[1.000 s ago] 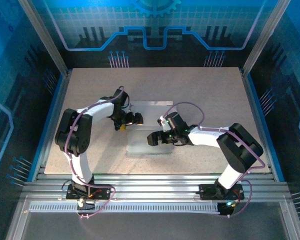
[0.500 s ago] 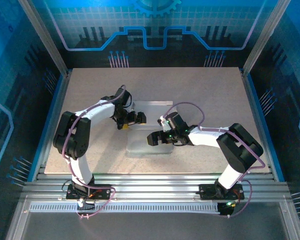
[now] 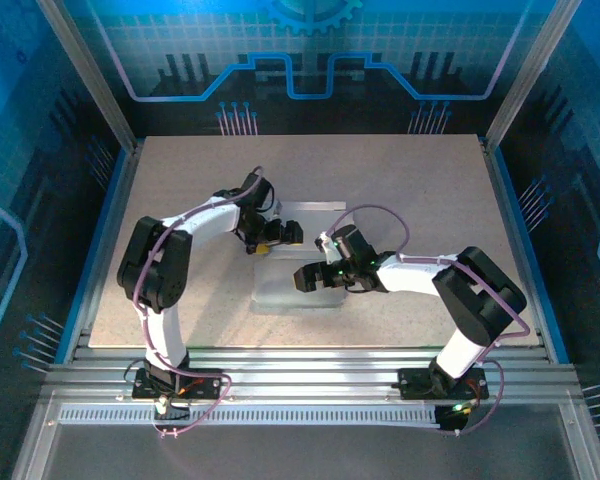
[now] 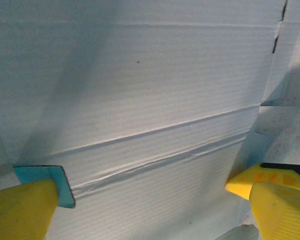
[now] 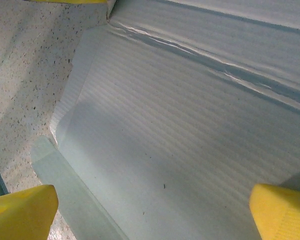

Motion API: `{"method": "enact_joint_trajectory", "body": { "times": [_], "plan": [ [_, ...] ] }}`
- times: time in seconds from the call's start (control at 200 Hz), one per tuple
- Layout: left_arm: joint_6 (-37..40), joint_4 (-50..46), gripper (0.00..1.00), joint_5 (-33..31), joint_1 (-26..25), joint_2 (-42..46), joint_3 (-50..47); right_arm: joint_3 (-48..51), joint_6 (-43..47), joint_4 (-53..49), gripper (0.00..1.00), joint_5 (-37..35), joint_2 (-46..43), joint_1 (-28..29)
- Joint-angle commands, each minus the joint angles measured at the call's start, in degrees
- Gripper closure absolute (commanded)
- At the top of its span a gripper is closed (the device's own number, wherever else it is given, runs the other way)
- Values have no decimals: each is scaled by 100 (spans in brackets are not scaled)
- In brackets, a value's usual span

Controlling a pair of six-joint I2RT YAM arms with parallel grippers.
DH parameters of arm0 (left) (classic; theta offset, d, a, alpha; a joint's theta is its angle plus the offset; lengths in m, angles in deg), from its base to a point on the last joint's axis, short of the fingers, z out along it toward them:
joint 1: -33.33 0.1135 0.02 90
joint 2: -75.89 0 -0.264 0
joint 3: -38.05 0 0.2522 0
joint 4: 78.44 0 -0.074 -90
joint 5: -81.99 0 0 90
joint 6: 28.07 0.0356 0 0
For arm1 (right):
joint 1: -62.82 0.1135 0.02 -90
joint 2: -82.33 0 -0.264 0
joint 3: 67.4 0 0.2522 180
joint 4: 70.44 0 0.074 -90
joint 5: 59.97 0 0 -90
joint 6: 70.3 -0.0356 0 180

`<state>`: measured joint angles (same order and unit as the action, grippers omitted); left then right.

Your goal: Fold the paper box

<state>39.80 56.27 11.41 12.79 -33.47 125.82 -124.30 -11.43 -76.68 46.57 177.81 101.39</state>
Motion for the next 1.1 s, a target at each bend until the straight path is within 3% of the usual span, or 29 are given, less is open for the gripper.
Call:
{"method": "enact_joint_trajectory", "body": {
  "times": [0.0,0.555,0.936,1.096],
  "plan": [
    [60,83,1,185,-73,-146,141,261,-86,-445,0,-89,224,98],
    [78,235,1,204,-91,-240,-158,245,-33,-523,0,-192,199,96],
    [845,-47,1,871,-91,-250,-103,227,-5,-481,0,-194,282,94],
    [998,-291,1,857,-100,-296,-66,227,2,-476,0,-195,303,90]
  ]
}}
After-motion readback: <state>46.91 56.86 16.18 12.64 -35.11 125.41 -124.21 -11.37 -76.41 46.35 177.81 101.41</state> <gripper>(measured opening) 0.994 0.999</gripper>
